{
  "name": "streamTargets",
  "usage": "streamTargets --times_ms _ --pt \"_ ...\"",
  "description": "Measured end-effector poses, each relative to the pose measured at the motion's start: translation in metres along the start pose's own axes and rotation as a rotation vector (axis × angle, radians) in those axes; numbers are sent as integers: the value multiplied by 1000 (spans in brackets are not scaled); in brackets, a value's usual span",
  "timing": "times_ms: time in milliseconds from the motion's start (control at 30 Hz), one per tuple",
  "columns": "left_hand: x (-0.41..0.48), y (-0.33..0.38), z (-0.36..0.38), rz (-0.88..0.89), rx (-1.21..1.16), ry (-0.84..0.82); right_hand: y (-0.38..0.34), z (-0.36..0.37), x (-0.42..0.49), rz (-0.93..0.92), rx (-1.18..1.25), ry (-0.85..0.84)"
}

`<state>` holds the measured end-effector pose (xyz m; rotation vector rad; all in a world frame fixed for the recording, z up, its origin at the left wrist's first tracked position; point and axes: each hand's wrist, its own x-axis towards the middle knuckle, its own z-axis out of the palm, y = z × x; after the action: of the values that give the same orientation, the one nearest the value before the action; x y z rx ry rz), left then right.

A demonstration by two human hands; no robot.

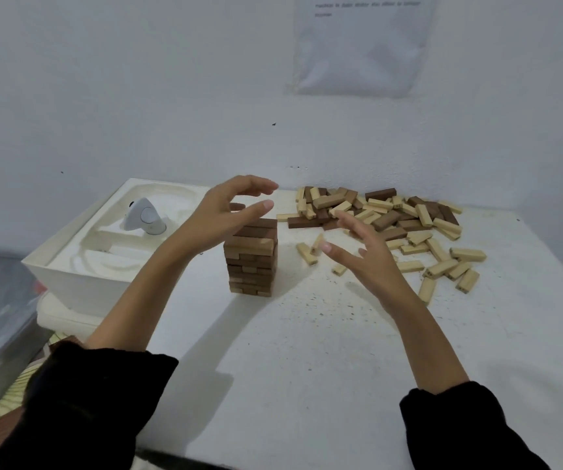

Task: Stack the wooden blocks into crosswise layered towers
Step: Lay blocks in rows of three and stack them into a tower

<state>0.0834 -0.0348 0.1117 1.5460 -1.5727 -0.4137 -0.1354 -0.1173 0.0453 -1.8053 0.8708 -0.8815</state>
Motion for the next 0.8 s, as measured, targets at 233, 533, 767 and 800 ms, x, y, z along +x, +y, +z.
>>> streamTargets --times_ms 233,533,767,800 --pt "19 27 61 222 308 -127 28 -58 -19 3 -93 141" --pt "49 23 175 265 318 -291 78 -98 -14 50 -251 306" --pt "96 -2 229 125 263 -144 123 -103 18 2 -475 517" --pt "102 -5 234 114 267 -127 125 -107 23 0 -482 534"
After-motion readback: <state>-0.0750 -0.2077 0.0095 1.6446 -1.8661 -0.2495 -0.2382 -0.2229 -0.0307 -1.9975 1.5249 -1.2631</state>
